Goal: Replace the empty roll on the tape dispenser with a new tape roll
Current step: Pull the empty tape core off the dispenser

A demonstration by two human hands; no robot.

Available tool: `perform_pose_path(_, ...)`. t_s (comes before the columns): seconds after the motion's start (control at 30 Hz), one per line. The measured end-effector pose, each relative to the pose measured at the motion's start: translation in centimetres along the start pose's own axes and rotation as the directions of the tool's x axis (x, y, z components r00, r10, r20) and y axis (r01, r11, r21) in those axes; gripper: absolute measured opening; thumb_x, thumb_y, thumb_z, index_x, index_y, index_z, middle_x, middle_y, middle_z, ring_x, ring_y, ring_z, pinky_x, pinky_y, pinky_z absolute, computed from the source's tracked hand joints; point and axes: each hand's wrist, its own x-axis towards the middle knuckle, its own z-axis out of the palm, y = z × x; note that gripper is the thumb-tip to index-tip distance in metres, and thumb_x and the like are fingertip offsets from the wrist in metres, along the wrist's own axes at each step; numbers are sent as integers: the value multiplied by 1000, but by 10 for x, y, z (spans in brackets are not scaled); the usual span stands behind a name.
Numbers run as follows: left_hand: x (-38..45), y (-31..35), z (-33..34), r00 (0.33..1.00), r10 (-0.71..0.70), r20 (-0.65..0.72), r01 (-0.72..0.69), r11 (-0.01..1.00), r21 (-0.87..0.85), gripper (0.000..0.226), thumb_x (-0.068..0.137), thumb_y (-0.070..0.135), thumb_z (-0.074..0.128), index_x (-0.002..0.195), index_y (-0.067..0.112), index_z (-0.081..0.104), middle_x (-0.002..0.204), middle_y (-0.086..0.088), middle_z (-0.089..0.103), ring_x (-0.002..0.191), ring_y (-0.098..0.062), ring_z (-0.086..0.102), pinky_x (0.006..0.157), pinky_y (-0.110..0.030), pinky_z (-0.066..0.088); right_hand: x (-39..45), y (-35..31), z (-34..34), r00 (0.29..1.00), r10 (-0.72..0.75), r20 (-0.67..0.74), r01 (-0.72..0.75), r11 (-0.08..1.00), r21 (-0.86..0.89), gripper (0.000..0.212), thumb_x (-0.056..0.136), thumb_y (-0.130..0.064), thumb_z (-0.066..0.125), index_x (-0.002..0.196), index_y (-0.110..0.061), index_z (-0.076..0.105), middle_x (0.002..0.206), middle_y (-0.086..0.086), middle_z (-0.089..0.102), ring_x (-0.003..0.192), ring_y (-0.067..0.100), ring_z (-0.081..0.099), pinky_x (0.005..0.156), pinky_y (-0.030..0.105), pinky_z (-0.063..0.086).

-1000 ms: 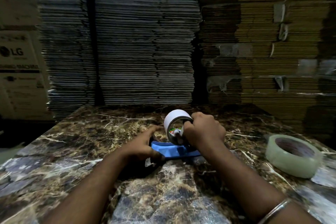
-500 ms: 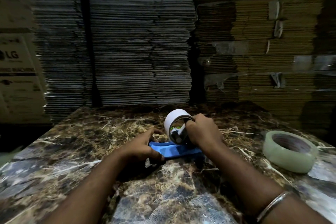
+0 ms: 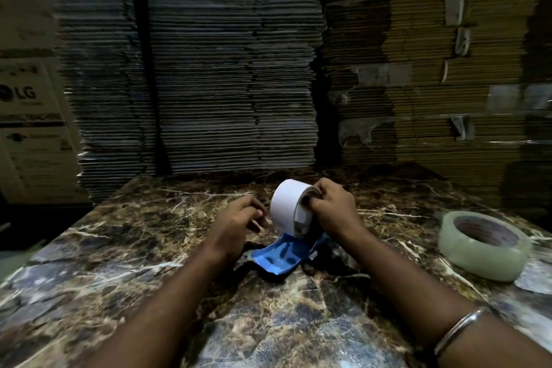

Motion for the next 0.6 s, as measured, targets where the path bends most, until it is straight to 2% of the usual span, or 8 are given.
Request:
perform_pose_path(0.07, -3, 3, 5, 995, 45, -89, -50, 997, -51, 28, 76, 27, 46, 80, 9, 66, 83, -13, 70, 80, -26, 63, 68, -37, 45, -1, -1, 1, 999, -19, 35, 18, 999, 26, 3, 79, -16, 61, 80, -13, 60, 77, 1, 64, 76, 20, 59, 67, 35, 48)
perform_pose_path(0.13, -7, 7, 11, 992, 55, -115, -68, 992, -111, 28, 78, 31, 47, 80, 13, 68, 88, -12, 69, 86, -26, 63, 70, -36, 44, 0, 1, 5, 997, -42, 66, 39, 998, 44, 4, 78, -18, 60, 76, -14, 59, 74, 1, 64, 74, 21, 59, 66, 34, 48)
perform_pose_path(0.23, -13, 18, 21, 992, 49, -114, -71, 977, -200, 36, 73, 29, 53, 89, 1, 68, 94, -24, 66, 87, -28, 60, 73, -40, 44, 2, 4, 11, 993, -69, 97, 61, 995, 77, 11, 75, -22, 59, 82, -19, 66, 81, 0, 72, 82, 22, 68, 76, 39, 56)
perform_pose_path(0.3, -14, 21, 23, 993, 31, -118, -59, 969, -238, 35, 69, 26, 56, 88, -1, 68, 87, -18, 67, 83, -24, 60, 71, -39, 41, 3, 6, 14, 988, -96, 120, 83, 990, 111, 19, 76, -22, 59, 91, -24, 71, 88, -3, 75, 87, 18, 70, 81, 42, 58)
perform_pose_path(0.37, -14, 24, 21, 993, 3, -116, -33, 964, -265, 30, 64, 24, 58, 82, 4, 70, 79, -7, 68, 79, -20, 60, 67, -34, 39, 3, 7, 16, 984, -108, 140, 84, 983, 164, 23, 83, -13, 62, 99, -26, 73, 95, -4, 76, 92, 14, 71, 86, 44, 58)
perform_pose_path(0.5, -17, 27, 20, 999, -31, -40, 18, 953, -303, 28, 64, 24, 55, 81, 20, 76, 76, 4, 73, 79, -18, 62, 61, -32, 39, 1, 6, 20, 974, -127, 190, 73, 960, 270, 36, 86, -5, 65, 92, -40, 69, 96, -7, 75, 94, 15, 71, 82, 45, 60)
perform_pose_path(0.6, -20, 27, 22, 999, -39, 36, 49, 931, -363, 27, 69, 26, 56, 82, 23, 79, 83, -1, 74, 80, -19, 64, 67, -35, 45, 2, 7, 22, 956, -192, 223, 104, 930, 353, 30, 91, -6, 60, 97, -34, 67, 100, -2, 72, 96, 19, 68, 75, 40, 58)
